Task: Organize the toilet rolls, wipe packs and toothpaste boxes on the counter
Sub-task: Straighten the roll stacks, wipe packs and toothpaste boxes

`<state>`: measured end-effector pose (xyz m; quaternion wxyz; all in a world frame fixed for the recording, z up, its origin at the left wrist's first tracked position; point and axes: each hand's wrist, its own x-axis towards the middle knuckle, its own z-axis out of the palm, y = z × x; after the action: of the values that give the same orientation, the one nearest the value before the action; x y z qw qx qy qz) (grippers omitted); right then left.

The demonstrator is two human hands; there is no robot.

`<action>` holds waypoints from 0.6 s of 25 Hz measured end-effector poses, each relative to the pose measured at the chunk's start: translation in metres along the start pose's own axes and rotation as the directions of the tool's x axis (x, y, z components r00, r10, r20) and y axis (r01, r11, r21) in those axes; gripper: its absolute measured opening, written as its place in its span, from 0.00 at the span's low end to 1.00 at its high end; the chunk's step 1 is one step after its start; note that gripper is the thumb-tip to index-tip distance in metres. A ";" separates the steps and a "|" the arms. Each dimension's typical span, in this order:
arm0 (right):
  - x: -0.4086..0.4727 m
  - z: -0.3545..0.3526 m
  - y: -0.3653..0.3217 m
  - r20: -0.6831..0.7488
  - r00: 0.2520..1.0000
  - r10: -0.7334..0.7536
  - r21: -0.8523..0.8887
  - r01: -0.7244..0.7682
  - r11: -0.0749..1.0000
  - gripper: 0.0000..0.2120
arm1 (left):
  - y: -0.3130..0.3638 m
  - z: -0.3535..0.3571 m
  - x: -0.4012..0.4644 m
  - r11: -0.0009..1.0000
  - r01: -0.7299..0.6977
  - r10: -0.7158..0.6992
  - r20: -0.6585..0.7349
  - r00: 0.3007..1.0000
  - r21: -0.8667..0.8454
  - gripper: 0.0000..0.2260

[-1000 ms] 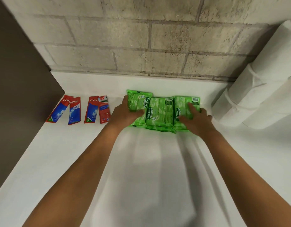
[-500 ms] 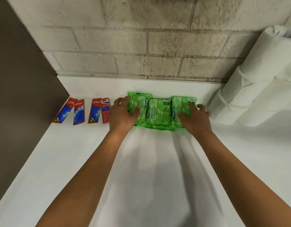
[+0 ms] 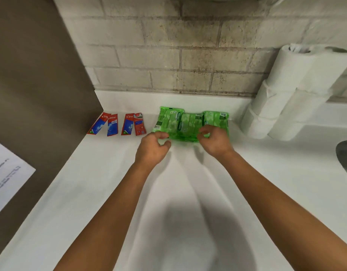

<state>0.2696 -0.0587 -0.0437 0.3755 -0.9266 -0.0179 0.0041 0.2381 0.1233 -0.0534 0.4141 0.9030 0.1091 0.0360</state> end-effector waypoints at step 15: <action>-0.052 0.066 -0.119 -0.117 0.991 0.067 0.078 -0.058 0.995 0.13 | -0.051 -0.113 -0.020 0.982 -0.162 0.171 0.094 0.981 -0.097 0.11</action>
<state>0.2130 0.0709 -0.0087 0.4099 -0.9107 0.0337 -0.0389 0.1923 0.2349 -0.0177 0.4544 0.8903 0.0102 0.0291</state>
